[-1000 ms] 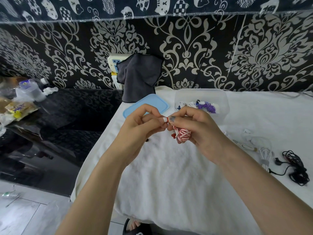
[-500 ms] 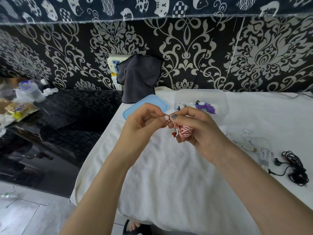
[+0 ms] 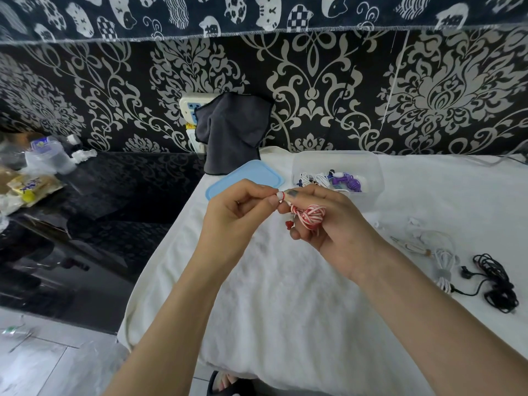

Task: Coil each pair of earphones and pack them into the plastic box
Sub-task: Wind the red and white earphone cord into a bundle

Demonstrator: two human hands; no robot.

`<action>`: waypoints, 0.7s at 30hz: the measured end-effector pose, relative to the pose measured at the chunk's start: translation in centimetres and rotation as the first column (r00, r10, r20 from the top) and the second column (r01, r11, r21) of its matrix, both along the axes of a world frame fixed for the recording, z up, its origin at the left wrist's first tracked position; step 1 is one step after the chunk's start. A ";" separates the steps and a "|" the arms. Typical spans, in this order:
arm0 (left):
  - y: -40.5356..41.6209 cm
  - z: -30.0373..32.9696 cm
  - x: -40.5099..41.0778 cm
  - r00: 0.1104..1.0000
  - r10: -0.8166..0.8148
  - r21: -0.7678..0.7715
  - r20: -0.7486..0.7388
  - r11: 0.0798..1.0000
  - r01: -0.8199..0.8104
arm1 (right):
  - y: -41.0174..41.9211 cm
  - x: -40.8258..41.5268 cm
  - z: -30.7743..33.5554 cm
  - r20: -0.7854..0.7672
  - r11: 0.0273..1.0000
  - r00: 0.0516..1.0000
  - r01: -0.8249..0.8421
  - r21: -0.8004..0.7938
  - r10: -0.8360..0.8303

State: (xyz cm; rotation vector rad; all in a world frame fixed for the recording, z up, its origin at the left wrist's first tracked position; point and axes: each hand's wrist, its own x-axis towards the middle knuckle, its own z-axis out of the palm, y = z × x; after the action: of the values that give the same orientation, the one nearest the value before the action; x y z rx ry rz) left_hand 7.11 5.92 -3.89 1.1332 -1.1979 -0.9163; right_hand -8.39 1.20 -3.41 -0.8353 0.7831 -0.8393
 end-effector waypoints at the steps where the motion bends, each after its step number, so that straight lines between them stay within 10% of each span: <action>1: 0.0 0.0 0.0 1.000 0.009 -0.007 0.007 1.000 -0.009 | 0.0 0.0 0.0 0.018 1.000 1.000 -0.006 0.014 0.006; 13: 0.3 0.5 0.2 0.958 0.067 -0.084 0.278 0.995 -0.045 | 0.6 0.4 -0.1 0.060 0.999 0.997 -0.052 -0.002 0.052; 21: 0.2 0.7 -0.5 0.997 0.053 0.067 0.051 0.996 -0.056 | 0.9 0.8 -0.1 -0.007 0.995 1.000 0.009 -0.098 -0.009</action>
State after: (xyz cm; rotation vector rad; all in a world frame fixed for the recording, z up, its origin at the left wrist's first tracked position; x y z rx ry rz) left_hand 6.58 6.14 -3.16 1.2438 -1.1776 -0.8975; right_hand -7.57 2.15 -3.53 -0.9226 0.7570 -0.8888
